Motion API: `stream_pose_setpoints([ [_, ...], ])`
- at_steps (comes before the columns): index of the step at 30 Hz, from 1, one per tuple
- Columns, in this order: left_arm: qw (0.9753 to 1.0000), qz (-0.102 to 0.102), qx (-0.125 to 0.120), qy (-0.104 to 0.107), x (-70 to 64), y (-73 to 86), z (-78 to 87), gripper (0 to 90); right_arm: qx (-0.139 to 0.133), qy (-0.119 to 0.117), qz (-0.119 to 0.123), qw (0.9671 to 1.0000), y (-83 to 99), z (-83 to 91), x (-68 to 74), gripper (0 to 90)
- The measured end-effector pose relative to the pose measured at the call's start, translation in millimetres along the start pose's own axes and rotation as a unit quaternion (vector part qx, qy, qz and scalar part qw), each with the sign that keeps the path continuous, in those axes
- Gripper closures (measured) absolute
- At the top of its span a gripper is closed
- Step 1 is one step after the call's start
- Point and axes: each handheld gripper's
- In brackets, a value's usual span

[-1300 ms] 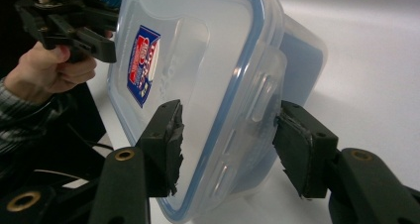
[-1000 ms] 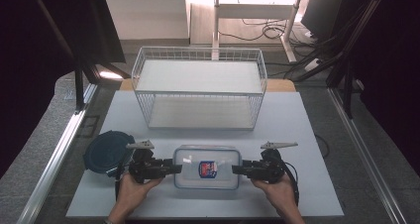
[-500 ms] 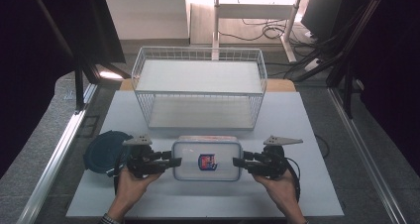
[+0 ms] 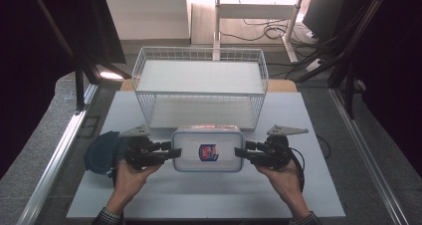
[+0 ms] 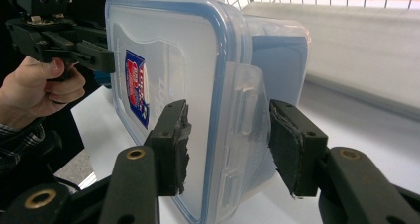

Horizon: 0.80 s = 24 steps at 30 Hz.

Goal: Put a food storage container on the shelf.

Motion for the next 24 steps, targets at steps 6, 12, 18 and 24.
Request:
stream_pose_setpoints([
  [6,0.9999,-0.009,-0.008,-0.006,-2.7,-20.7,9.2,53.6,-0.013,-0.006,0.005,0.9999,-19.3,3.1,0.6,51.2],
  [12,0.9999,-0.006,-0.016,-0.002,0.0,-36.3,14.3,53.7,-0.021,-0.007,0.011,0.9997,-37.5,6.6,2.7,51.5],
  [18,0.9997,-0.006,-0.022,-0.004,4.5,-58.1,20.5,53.7,-0.029,-0.010,0.014,0.9994,-62.6,6.3,0.9,51.6],
  [24,0.9994,-0.004,-0.033,-0.002,9.6,-79.3,27.8,53.7,-0.036,-0.013,0.020,0.9991,-82.3,6.7,1.1,52.1],
])
Point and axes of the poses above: each handheld gripper's, and its own axes: z roughly backward along the jaws, y roughly out of its underside, x roughly to its left, and after that the axes turned 4 degrees about -y, right-handed
